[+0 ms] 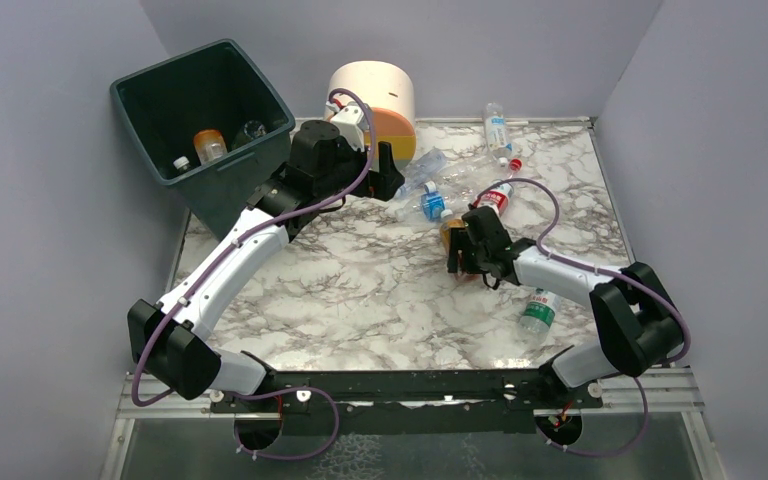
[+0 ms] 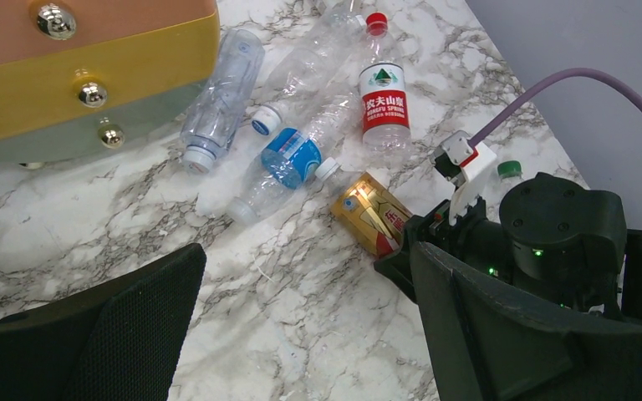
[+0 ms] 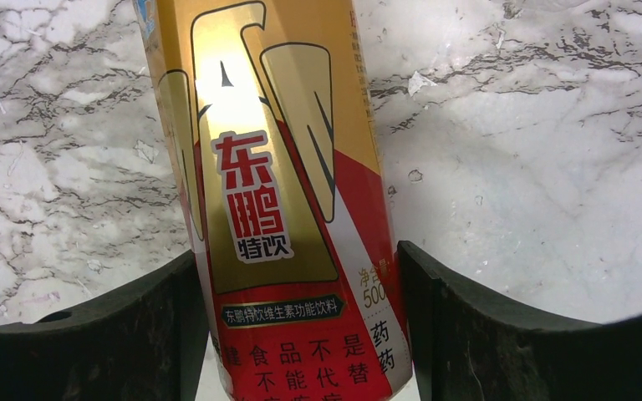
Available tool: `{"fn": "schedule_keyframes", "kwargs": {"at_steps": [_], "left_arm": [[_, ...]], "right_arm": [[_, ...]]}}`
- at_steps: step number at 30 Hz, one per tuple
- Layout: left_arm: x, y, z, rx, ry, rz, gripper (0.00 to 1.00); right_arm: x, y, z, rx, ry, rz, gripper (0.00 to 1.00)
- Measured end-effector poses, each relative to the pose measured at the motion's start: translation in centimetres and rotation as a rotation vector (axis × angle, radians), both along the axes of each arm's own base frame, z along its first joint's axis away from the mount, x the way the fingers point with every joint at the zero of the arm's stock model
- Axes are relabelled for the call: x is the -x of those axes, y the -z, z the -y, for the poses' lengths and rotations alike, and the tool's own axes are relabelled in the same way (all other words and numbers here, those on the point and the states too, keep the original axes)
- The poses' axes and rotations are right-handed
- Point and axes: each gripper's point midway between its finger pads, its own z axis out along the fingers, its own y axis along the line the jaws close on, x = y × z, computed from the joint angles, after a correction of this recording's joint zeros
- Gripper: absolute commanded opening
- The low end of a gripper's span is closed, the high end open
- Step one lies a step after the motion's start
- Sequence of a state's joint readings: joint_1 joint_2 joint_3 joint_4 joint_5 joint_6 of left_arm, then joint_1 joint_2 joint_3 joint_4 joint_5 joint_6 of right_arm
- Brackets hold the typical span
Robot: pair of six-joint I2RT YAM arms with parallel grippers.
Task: Put the plastic bottles in the bin
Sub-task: Pick up the plastic bottle at the center of the board.
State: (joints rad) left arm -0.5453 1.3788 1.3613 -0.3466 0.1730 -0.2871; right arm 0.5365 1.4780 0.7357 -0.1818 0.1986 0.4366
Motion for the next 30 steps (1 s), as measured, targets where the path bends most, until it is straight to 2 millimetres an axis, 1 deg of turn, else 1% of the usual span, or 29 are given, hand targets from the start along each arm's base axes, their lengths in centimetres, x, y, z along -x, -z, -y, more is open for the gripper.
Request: {"fn": "schedule_keyframes", "kwargs": {"at_steps": [3, 5, 7, 9, 11, 13, 17, 23, 28, 30], "left_arm": [[0.0, 0.0, 0.0, 0.0, 0.0, 0.0, 0.99], [0.0, 0.0, 0.0, 0.001, 0.0, 0.0, 0.99], [0.0, 0.0, 0.0, 0.001, 0.001, 0.0, 0.99], [0.0, 0.0, 0.0, 0.001, 0.001, -0.001, 0.99], [0.0, 0.0, 0.0, 0.001, 0.002, -0.001, 0.99], [0.1, 0.0, 0.1, 0.002, 0.004, -0.001, 0.99], [0.3, -0.1, 0.3, 0.012, 0.022, -0.008, 0.99], [0.9, -0.3, 1.0, 0.037, 0.055, -0.021, 0.99], [1.1, -0.6, 1.4, 0.061, 0.075, -0.027, 0.99], [1.3, -0.8, 1.5, 0.071, 0.081, -0.029, 0.99]], "right_arm": [[0.1, 0.0, -0.2, 0.006, -0.013, 0.002, 0.65], [0.2, 0.0, -0.3, 0.01, -0.019, 0.004, 0.55], [0.2, 0.0, -0.4, 0.011, -0.024, 0.004, 0.49], [0.3, 0.0, -0.4, 0.011, -0.025, 0.005, 0.46], [0.4, -0.2, -0.4, 0.011, -0.026, 0.005, 0.45], [0.5, -0.9, -0.4, 0.004, -0.033, 0.015, 0.45], [0.4, -4.0, -0.7, -0.044, -0.051, 0.089, 0.45], [0.0, -9.9, -1.3, -0.136, -0.082, 0.246, 0.45], [-0.1, -13.3, -1.6, -0.192, -0.098, 0.348, 0.45], [-0.3, -14.4, -1.8, -0.212, -0.104, 0.385, 0.45]]}}
